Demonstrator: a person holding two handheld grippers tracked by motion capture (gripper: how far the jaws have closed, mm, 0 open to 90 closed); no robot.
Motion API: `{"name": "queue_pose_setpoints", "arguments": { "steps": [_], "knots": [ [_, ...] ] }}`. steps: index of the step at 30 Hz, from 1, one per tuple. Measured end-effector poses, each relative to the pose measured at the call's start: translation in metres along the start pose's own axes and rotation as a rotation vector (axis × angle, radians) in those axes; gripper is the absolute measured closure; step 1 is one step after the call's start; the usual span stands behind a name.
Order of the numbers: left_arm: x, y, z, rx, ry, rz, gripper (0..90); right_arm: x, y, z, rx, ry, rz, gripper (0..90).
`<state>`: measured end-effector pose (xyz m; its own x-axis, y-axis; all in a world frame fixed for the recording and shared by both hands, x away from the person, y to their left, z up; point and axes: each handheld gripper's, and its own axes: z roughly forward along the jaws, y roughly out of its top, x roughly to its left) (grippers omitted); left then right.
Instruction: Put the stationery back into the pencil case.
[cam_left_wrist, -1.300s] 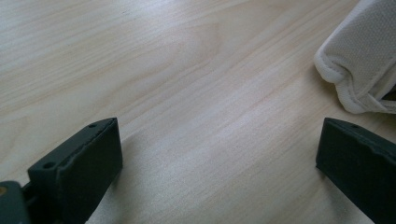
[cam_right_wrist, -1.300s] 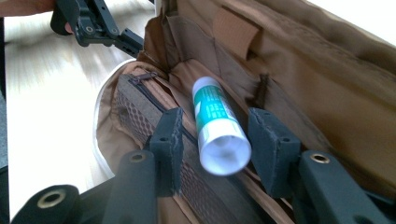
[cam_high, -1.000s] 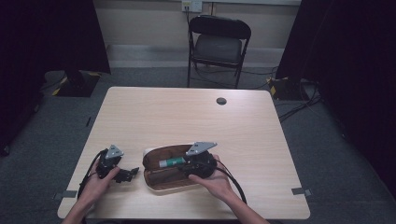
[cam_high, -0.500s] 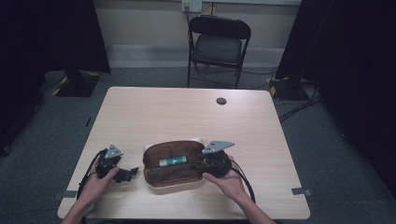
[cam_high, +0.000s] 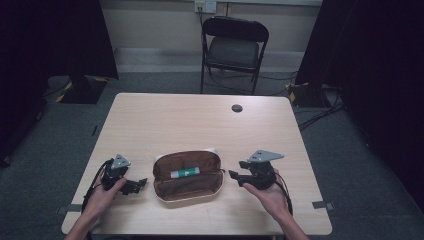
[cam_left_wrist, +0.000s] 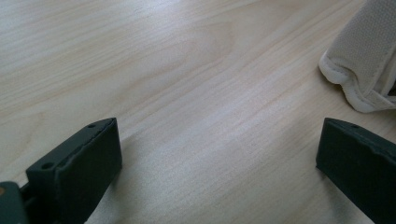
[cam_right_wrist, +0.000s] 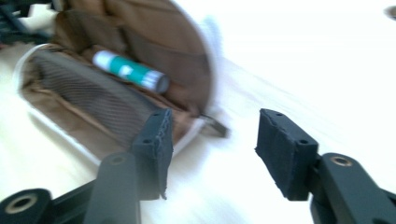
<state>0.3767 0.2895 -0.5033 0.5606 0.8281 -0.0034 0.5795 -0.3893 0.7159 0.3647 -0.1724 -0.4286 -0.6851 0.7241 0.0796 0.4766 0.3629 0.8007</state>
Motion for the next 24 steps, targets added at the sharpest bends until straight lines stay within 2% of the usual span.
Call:
{"name": "queue_pose_setpoints", "arguments": {
  "steps": [2, 3, 4, 5, 6, 7, 8, 10, 13, 14, 15, 19, 24],
  "knots": [
    [0.000, 0.000, 0.000, 0.000, 0.000, 0.000, 0.0, -0.010, -0.005, -0.006, -0.007, -0.039, 0.020, 40.7],
    [0.000, 0.000, 0.000, 0.000, 0.000, 0.000, 0.0, -0.010, -0.005, -0.006, -0.007, -0.039, 0.020, 40.7],
    [0.000, 0.000, 0.000, 0.002, 0.003, 0.004, 0.0, -0.019, -0.009, -0.011, -0.012, -0.070, 0.045, 38.2],
    [0.000, 0.000, 0.000, 0.002, 0.003, 0.004, 0.0, -0.019, -0.009, -0.011, -0.012, -0.070, 0.045, 38.2],
    [0.001, 0.000, 0.000, 0.001, -0.001, 0.005, 0.0, -0.028, -0.015, -0.015, -0.015, -0.103, 0.071, 36.3],
    [0.001, 0.000, 0.000, 0.001, -0.001, 0.005, 0.0, -0.028, -0.015, -0.015, -0.015, -0.103, 0.071, 36.3],
    [0.001, 0.000, 0.000, 0.001, 0.002, 0.005, 0.0, -0.037, -0.021, -0.019, -0.009, -0.129, 0.086, 34.5],
    [0.001, 0.000, 0.000, 0.003, 0.002, 0.006, 0.0, -0.044, -0.026, -0.021, -0.002, -0.153, 0.099, 32.9],
    [0.001, 0.000, 0.000, 0.002, 0.003, 0.004, 0.0, -0.058, -0.038, -0.025, 0.020, -0.191, 0.128, 29.8],
    [0.001, 0.000, 0.000, 0.002, 0.003, 0.004, 0.0, -0.058, -0.038, -0.025, 0.020, -0.191, 0.128, 29.8],
    [0.001, 0.000, 0.000, 0.003, 0.003, 0.004, 0.0, -0.068, -0.047, -0.025, 0.041, -0.213, 0.147, 27.7],
    [0.001, 0.000, 0.000, 0.003, 0.003, 0.005, 0.0, -0.080, -0.059, -0.024, 0.073, -0.264, 0.169, 21.6],
    [0.001, 0.000, 0.000, 0.003, 0.002, 0.006, 0.0, -0.093, -0.072, -0.016, 0.129, -0.317, 0.186, 20.1]
  ]
}}
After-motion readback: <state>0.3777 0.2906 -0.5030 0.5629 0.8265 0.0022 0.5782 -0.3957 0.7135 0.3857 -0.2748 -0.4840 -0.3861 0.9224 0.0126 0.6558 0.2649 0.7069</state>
